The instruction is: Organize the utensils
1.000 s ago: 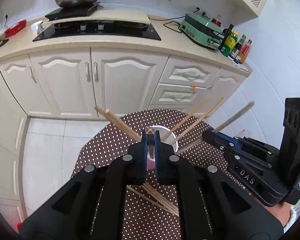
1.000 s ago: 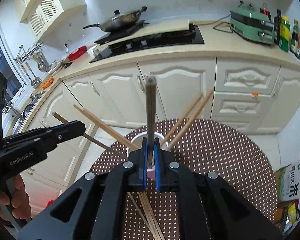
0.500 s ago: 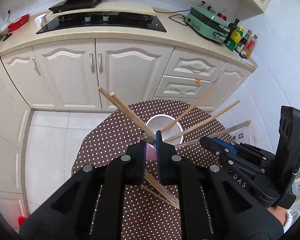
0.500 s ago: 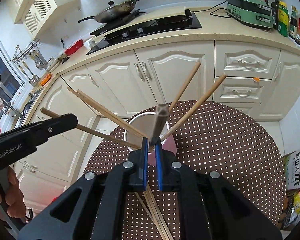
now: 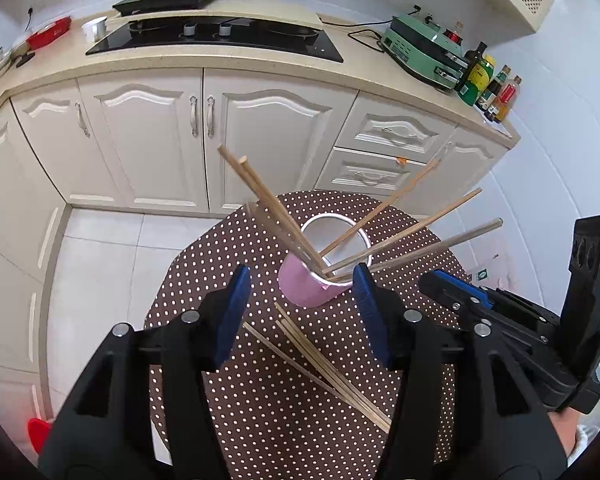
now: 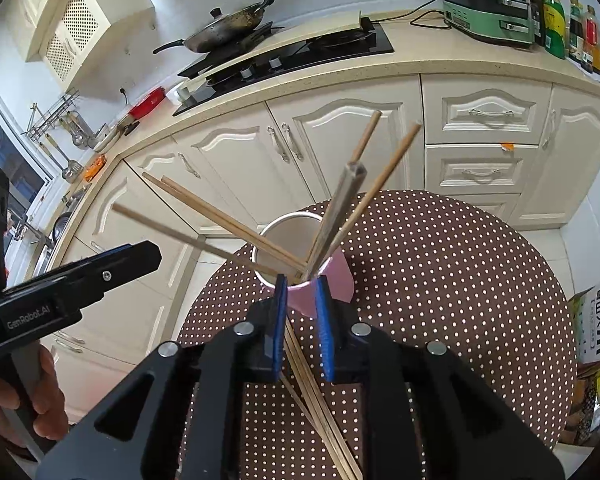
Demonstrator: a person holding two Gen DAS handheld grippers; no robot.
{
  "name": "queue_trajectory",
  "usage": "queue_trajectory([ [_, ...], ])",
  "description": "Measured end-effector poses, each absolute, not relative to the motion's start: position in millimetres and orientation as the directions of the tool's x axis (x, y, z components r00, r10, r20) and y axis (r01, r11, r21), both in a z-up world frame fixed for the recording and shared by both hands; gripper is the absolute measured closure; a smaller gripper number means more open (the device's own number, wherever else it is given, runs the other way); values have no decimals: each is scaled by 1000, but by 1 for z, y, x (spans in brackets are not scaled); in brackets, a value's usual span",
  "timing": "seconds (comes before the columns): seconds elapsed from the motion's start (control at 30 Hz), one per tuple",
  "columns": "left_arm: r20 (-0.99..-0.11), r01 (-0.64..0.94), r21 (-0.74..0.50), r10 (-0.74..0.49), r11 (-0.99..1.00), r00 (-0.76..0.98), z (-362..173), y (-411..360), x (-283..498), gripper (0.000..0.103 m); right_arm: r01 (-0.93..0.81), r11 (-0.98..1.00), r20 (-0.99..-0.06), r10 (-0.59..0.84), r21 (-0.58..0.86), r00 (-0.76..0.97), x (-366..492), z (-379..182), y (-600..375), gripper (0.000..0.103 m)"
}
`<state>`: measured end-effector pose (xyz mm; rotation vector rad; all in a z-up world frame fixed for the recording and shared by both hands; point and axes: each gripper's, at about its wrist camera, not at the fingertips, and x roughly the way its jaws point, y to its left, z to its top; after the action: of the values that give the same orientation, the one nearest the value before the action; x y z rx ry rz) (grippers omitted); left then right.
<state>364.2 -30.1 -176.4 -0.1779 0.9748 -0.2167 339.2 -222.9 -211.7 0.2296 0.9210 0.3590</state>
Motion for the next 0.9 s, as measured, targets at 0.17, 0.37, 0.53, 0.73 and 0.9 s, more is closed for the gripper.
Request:
queue_trajectory([
  [0.17,-803,72,-263,-260,962,536,-188,-27,355,49,-202,917,-734,397,344,551,331,-213,-226,88],
  [0.37,-827,27,-265,-242,964,507,-214,-26,346,49,-207,919,-748,394,336,534,318,-224,-228,88],
  [0.53,-867,-16,-263,-229,965,443,-248,-25,343,49,-199,922,-777,388,333,496,311,-243,-230,88],
  [0.73,-910,-53,-273,-240,961,338,-296,-35,345,49,-177,924,-811,382,339,443,304,-268,-236,88],
  [0.9,-932,-66,-264,-237,962,276,-330,-49,348,49,-175,925,-832,381,338,403,301,-285,-240,88],
])
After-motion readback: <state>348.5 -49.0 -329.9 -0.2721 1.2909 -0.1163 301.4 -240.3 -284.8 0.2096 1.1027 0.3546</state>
